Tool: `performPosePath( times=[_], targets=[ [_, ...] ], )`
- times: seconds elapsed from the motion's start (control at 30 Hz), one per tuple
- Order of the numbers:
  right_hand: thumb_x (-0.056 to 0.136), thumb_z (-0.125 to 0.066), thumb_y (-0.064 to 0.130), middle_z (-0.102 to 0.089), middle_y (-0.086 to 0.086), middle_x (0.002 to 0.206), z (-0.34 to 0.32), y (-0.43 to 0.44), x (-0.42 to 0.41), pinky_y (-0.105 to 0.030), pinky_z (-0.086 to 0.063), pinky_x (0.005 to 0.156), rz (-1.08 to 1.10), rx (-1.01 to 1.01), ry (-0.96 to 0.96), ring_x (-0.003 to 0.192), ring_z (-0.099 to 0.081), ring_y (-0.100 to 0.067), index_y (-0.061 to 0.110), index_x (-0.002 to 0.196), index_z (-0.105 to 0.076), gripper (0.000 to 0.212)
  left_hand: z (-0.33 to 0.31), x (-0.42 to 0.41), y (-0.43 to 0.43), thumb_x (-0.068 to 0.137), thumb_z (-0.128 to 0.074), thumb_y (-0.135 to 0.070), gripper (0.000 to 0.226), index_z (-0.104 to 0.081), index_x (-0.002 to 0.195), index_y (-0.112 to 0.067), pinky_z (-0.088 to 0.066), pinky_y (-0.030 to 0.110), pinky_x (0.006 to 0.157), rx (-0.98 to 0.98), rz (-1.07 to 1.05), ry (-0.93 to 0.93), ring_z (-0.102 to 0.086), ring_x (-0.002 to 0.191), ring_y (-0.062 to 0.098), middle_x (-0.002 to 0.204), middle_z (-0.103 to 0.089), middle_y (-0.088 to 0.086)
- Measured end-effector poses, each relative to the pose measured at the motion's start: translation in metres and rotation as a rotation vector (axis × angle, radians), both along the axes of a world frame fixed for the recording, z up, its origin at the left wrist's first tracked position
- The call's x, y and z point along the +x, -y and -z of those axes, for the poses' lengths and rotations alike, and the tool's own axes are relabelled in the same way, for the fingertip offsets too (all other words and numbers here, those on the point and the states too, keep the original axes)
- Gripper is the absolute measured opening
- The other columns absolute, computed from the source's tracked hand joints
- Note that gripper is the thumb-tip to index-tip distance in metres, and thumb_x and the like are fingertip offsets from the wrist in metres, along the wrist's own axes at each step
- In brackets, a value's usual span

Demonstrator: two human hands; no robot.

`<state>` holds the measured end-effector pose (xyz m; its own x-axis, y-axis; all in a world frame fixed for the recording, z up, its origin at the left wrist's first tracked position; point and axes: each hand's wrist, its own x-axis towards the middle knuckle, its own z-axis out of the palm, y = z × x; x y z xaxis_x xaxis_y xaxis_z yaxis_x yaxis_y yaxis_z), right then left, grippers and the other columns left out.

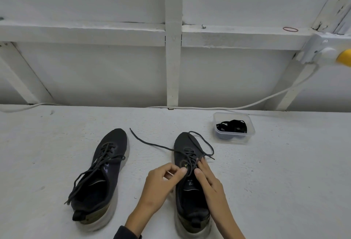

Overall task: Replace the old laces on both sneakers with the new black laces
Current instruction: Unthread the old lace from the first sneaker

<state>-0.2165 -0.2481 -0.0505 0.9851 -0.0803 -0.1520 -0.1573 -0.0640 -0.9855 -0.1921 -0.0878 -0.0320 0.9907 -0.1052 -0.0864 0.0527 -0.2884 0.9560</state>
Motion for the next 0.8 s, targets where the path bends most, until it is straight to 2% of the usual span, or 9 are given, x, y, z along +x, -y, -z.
performPosePath(
  times=[0.13, 0.23, 0.37, 0.47, 0.5, 0.63, 0.7, 0.8],
  targets=[
    [0.087, -0.058, 0.044, -0.041, 0.024, 0.148, 0.002, 0.0, 0.0, -0.005, -0.023, 0.106, -0.004, 0.0, -0.002, 0.137, -0.03, 0.013, 0.033, 0.138, -0.051, 0.053, -0.002, 0.003, 0.001, 0.09, -0.067, -0.023, 0.013, -0.069, 0.077, -0.021, -0.054, 0.027, 0.059, -0.041, 0.018, 0.027, -0.059, 0.07, 0.006, 0.072, -0.067, -0.01],
    [0.093, -0.058, 0.037, -0.039, 0.034, 0.14, 0.003, 0.001, 0.001, -0.007, -0.021, 0.107, -0.004, -0.007, -0.005, 0.135, -0.029, 0.015, 0.043, 0.132, -0.048, 0.042, -0.001, 0.015, -0.001, 0.093, -0.063, -0.022, 0.013, -0.067, 0.081, -0.018, -0.051, 0.024, 0.056, -0.071, -0.101, 0.043, -0.058, 0.066, 0.004, 0.069, -0.064, -0.015],
    [0.095, -0.057, 0.035, -0.036, 0.025, 0.148, 0.005, 0.002, 0.002, -0.016, -0.019, 0.114, 0.002, -0.023, -0.016, 0.138, -0.026, 0.009, 0.033, 0.14, -0.047, 0.046, 0.002, 0.023, -0.001, 0.091, -0.065, -0.034, 0.02, -0.069, 0.081, -0.017, -0.051, 0.026, 0.055, -0.077, -0.165, -0.007, -0.057, 0.064, 0.009, 0.067, -0.063, -0.013],
    [0.095, -0.058, 0.033, -0.037, 0.023, 0.149, 0.006, 0.002, 0.002, -0.016, -0.02, 0.114, 0.009, -0.015, -0.013, 0.139, -0.027, 0.008, 0.032, 0.14, -0.048, 0.045, -0.002, 0.017, -0.004, 0.073, -0.068, -0.061, 0.043, -0.069, 0.071, -0.019, -0.046, 0.024, 0.054, -0.105, -0.07, -0.077, -0.054, 0.057, 0.007, 0.061, -0.059, -0.008],
    [0.095, -0.058, 0.033, -0.038, 0.023, 0.148, 0.006, 0.001, 0.002, -0.015, -0.02, 0.113, 0.012, -0.012, -0.009, 0.139, -0.028, 0.009, 0.033, 0.138, -0.049, 0.044, -0.002, 0.014, -0.005, 0.068, -0.068, -0.064, 0.046, -0.069, 0.07, -0.019, -0.044, 0.023, 0.053, -0.098, -0.018, -0.082, -0.052, 0.055, 0.007, 0.06, -0.058, -0.006],
    [0.095, -0.058, 0.033, -0.041, 0.028, 0.143, 0.003, 0.0, 0.001, -0.003, -0.022, 0.104, 0.012, 0.001, -0.006, 0.135, -0.03, 0.013, 0.04, 0.133, -0.051, 0.039, -0.001, 0.012, -0.009, 0.078, -0.075, -0.051, 0.035, -0.068, 0.07, -0.018, -0.044, 0.026, 0.054, -0.099, 0.118, -0.058, -0.052, 0.06, 0.012, 0.065, -0.059, 0.001],
    [0.094, -0.058, 0.036, -0.04, 0.027, 0.145, 0.004, 0.001, 0.0, -0.01, -0.021, 0.111, 0.006, 0.012, -0.01, 0.137, -0.029, 0.012, 0.036, 0.136, -0.052, 0.043, -0.003, 0.018, -0.011, 0.076, -0.072, -0.054, 0.037, -0.068, 0.07, -0.018, -0.042, 0.024, 0.053, -0.136, 0.004, -0.022, -0.051, 0.06, 0.012, 0.063, -0.058, 0.0],
    [0.092, -0.059, 0.04, -0.038, 0.024, 0.149, 0.004, 0.002, -0.001, -0.02, -0.019, 0.118, 0.006, 0.015, -0.015, 0.14, -0.027, 0.01, 0.03, 0.141, -0.051, 0.051, -0.006, 0.028, -0.016, 0.087, -0.069, -0.034, 0.026, -0.069, 0.074, -0.011, -0.04, 0.023, 0.051, -0.287, -0.301, -0.006, -0.048, 0.06, 0.01, 0.062, -0.055, -0.004]
  ],
)
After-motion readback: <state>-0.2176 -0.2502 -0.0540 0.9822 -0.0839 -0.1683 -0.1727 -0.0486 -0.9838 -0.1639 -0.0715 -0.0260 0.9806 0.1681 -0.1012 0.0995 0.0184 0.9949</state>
